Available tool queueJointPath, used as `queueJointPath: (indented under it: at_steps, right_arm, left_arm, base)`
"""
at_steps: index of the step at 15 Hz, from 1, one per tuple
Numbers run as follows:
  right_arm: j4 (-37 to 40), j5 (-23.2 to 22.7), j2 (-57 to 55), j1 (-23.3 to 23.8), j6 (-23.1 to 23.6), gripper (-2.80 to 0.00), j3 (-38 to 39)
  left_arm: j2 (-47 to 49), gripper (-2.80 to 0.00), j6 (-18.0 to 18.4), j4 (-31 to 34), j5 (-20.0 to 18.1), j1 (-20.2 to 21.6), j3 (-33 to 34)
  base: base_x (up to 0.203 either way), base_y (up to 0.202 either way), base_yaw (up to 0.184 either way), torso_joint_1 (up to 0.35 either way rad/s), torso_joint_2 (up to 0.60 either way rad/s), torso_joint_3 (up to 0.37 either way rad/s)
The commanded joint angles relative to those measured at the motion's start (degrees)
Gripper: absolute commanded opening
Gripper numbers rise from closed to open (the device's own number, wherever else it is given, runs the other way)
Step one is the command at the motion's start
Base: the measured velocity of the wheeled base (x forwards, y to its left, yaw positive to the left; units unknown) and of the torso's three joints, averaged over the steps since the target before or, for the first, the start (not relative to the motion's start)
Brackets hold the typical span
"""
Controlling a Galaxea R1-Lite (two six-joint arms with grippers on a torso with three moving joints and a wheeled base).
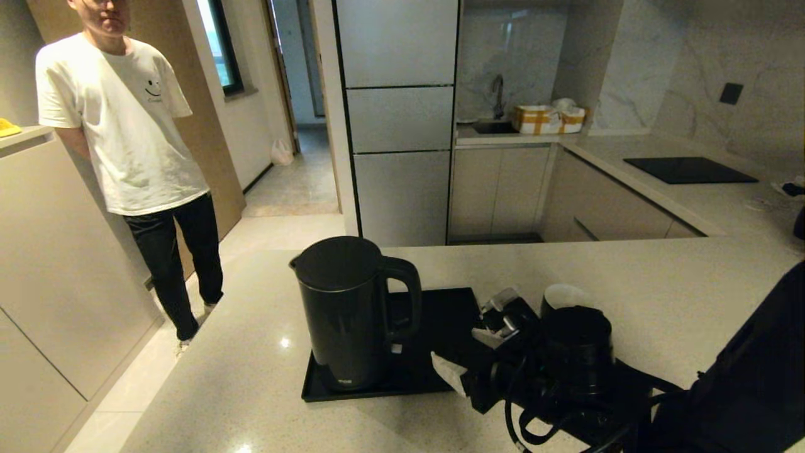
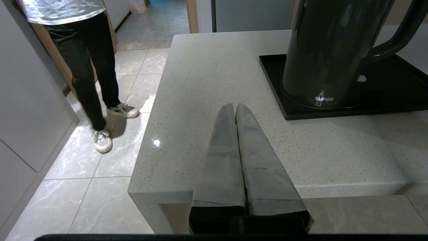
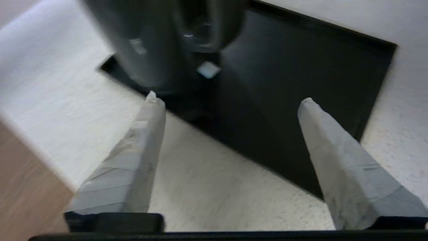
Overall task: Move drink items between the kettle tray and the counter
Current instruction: Pick up the kettle
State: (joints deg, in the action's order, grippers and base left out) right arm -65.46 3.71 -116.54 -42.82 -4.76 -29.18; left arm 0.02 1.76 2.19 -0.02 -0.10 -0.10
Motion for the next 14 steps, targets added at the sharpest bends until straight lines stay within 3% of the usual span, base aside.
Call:
queueJointPath:
  at_steps: [1,8,14]
  right_arm:
    - [-1.94,1.59,-2.85,-0.73,-1.07,0.00,-1.51]
    - [-3.28,6.43,-10.00,-1.99,-2.52,0.00,-9.43]
    - [1.67,10.38,-12.81,-3.36,-2.50,0.00,-18.24]
  left_arm:
    - [-0.02,-2.80,0.00,0.00,0.02,0.01,0.01]
    - [-0.02,-2.80,0.00,0.00,0.02,0.01,0.01]
    - [-0.02,-2.80,0.00,0.00,0.02,0.01,0.01]
  base:
    - [0.000,0.000,0.000,0.000,0.00,0.000]
    - [0.000,0.000,0.000,0.000,0.00,0.000]
    - [0.000,0.000,0.000,0.000,0.00,0.000]
